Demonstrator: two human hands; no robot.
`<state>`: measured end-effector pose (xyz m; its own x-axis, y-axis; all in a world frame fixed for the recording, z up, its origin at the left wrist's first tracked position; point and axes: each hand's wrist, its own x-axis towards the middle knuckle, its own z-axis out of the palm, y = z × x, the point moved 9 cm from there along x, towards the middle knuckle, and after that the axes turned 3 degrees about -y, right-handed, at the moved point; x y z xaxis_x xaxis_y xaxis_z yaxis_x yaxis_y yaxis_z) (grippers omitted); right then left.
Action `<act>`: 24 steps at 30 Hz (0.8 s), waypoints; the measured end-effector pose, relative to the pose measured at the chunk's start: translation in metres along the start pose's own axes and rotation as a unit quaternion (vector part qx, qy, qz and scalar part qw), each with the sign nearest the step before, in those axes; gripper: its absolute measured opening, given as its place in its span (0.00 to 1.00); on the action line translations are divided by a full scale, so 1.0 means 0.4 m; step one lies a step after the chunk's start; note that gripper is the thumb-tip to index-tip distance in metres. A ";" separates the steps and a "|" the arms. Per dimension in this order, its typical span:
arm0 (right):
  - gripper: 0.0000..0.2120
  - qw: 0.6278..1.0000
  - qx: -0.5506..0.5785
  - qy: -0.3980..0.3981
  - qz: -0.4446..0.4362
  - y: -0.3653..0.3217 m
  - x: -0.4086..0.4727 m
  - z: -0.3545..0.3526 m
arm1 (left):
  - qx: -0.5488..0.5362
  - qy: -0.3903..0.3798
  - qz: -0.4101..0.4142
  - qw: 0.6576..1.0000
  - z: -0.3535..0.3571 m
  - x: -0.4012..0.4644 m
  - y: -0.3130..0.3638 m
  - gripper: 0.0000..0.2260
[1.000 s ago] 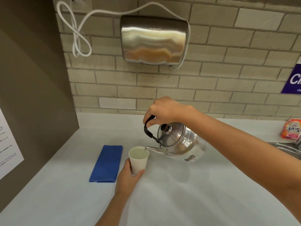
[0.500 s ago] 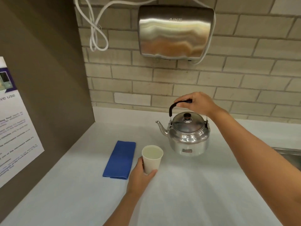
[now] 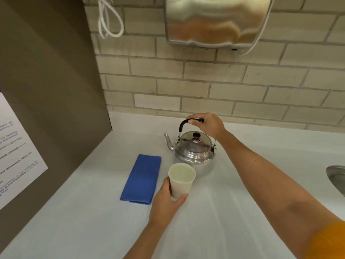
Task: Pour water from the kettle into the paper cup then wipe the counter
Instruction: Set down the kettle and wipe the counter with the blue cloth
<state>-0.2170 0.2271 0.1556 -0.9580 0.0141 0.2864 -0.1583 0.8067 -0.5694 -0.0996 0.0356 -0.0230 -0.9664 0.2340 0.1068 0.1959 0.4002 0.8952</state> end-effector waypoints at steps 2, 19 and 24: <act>0.08 1.000 -0.003 0.002 0.000 0.002 0.005 0.008 | 0.003 -0.001 0.000 1.000 -0.001 -0.005 0.003 0.31; 0.19 0.985 -0.146 0.092 0.028 0.075 -0.386 0.073 | 0.099 -0.084 0.089 0.988 -0.168 0.027 0.045 0.27; 0.19 0.975 -0.193 0.022 0.111 0.188 -0.531 0.176 | 0.267 -0.113 0.054 0.956 -0.177 0.178 -0.024 0.21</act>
<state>-0.0423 0.2431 -0.0023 -0.9461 0.2313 0.2269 0.1607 0.9430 -0.2915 -0.1822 -0.0142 0.0068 -0.8866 0.4611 0.0370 0.4086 0.7430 0.5301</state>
